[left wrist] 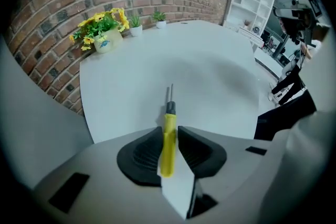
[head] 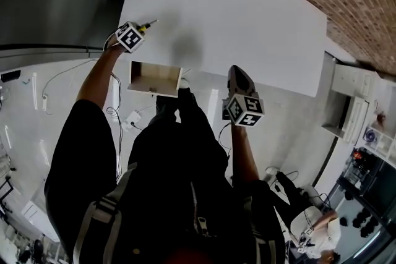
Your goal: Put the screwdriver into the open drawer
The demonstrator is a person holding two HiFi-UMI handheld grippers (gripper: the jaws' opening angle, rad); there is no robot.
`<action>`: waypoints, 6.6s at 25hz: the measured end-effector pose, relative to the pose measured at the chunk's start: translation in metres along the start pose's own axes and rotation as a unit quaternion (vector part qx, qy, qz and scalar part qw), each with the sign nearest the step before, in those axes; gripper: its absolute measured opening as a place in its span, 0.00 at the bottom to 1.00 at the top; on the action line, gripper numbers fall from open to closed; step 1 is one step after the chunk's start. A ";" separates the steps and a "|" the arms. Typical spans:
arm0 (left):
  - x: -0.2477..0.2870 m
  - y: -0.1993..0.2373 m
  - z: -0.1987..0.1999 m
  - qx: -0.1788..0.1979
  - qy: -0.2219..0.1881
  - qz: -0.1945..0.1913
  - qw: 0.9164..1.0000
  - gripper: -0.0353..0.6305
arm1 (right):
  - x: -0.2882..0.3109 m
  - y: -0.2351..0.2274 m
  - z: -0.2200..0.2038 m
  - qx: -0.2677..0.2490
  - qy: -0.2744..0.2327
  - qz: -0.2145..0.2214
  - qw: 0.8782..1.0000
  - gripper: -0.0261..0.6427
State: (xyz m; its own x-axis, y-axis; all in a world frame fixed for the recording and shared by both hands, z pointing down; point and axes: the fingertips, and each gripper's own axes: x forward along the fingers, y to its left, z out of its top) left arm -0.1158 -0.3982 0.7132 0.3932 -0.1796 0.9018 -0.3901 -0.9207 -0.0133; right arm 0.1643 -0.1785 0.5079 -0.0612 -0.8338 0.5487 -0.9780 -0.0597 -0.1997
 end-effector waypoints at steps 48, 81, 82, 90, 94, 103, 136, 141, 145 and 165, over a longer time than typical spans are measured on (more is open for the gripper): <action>-0.092 -0.217 -0.136 -0.357 -0.155 0.071 0.919 0.17 | -0.068 0.058 -0.124 -0.033 0.068 0.185 0.980 0.05; 0.171 -0.147 -0.152 -0.467 -0.105 0.061 0.876 0.17 | -0.042 0.044 -0.242 0.008 0.186 0.145 0.972 0.05; 0.175 -0.146 -0.152 -0.464 -0.101 0.060 0.878 0.17 | -0.043 0.043 -0.245 0.011 0.188 0.142 0.972 0.05; 0.199 -0.150 -0.164 -0.432 -0.058 0.083 0.896 0.17 | -0.051 0.036 -0.259 0.021 0.198 0.126 0.972 0.05; 0.207 -0.153 -0.173 -0.399 -0.021 0.111 0.910 0.17 | -0.054 0.032 -0.264 0.031 0.200 0.121 0.972 0.05; 0.218 -0.166 -0.179 -0.389 0.023 0.098 0.916 0.18 | -0.052 0.030 -0.262 0.045 0.196 0.117 0.973 0.05; -0.117 -0.220 -0.046 -0.271 -0.210 0.162 0.925 0.09 | -0.058 0.064 -0.111 -0.049 0.042 0.171 0.983 0.05; -0.187 -0.207 -0.024 -0.263 -0.257 0.210 0.906 0.09 | -0.069 0.076 -0.072 -0.064 -0.004 0.194 0.979 0.04; -0.234 -0.199 -0.010 -0.267 -0.290 0.229 0.890 0.09 | -0.083 0.087 -0.041 -0.067 -0.046 0.218 0.973 0.04; -0.312 -0.223 0.028 -0.235 -0.359 0.255 0.867 0.09 | -0.127 0.086 0.011 -0.109 -0.120 0.210 0.964 0.04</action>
State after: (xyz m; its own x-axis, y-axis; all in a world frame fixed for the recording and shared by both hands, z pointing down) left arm -0.1276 -0.1464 0.4227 0.4205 -0.8463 0.3271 -0.8952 -0.4456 -0.0020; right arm 0.0904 -0.0835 0.4119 -0.4386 -0.8639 0.2474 -0.8973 0.4058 -0.1739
